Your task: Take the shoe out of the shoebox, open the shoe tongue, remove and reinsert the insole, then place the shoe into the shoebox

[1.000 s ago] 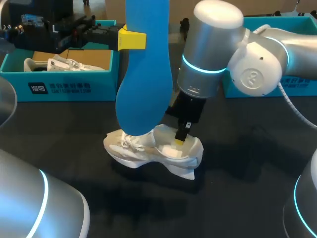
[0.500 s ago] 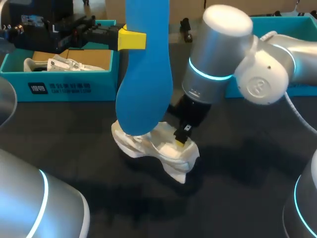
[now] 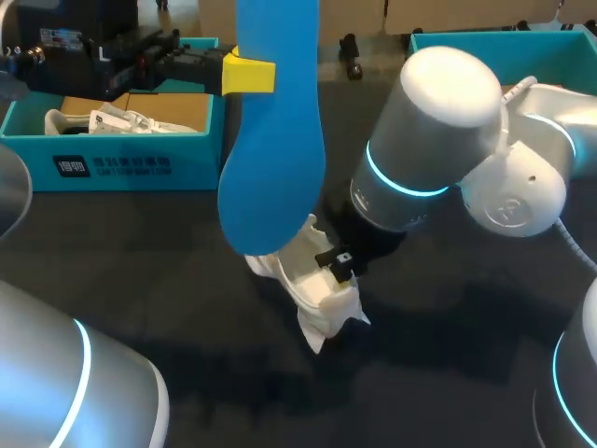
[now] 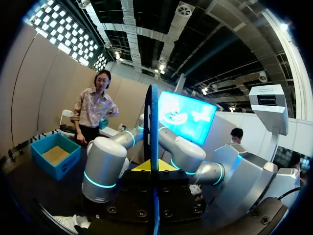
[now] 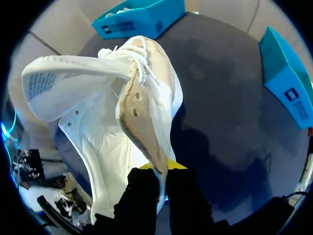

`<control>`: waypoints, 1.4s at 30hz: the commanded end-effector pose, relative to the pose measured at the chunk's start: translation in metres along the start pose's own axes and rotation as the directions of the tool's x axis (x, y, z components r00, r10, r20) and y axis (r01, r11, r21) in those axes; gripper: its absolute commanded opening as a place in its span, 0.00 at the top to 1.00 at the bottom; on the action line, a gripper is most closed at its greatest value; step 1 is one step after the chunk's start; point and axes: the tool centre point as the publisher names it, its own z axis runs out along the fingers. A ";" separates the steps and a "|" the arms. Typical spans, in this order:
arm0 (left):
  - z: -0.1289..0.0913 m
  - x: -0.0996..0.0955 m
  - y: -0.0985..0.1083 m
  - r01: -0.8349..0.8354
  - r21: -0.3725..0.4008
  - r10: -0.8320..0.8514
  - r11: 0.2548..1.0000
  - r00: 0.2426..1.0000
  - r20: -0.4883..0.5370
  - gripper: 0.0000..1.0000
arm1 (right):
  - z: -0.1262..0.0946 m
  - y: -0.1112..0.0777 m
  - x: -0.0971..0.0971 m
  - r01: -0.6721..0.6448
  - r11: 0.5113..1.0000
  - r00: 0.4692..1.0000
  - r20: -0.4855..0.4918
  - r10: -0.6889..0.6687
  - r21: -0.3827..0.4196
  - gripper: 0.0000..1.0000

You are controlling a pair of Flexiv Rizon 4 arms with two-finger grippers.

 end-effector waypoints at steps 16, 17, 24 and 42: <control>0.000 0.000 -0.001 0.000 -0.005 0.000 1.000 1.000 0.001 1.00 | 0.023 -0.015 0.004 -0.261 0.964 0.965 0.000 0.261 -0.052 1.00; 0.000 0.000 -0.001 0.000 -0.005 0.000 1.000 1.000 0.001 1.00 | 0.023 -0.016 0.004 -0.267 0.962 0.964 -0.002 0.267 -0.055 1.00; 0.000 0.000 -0.001 0.000 -0.005 0.000 1.000 1.000 0.001 1.00 | 0.024 -0.023 0.004 -0.338 0.937 0.940 0.016 0.341 -0.083 1.00; 0.000 0.000 -0.001 0.000 -0.005 0.000 1.000 1.000 0.001 1.00 | 0.046 -0.033 -0.009 -0.438 0.894 0.899 -0.033 0.437 -0.096 1.00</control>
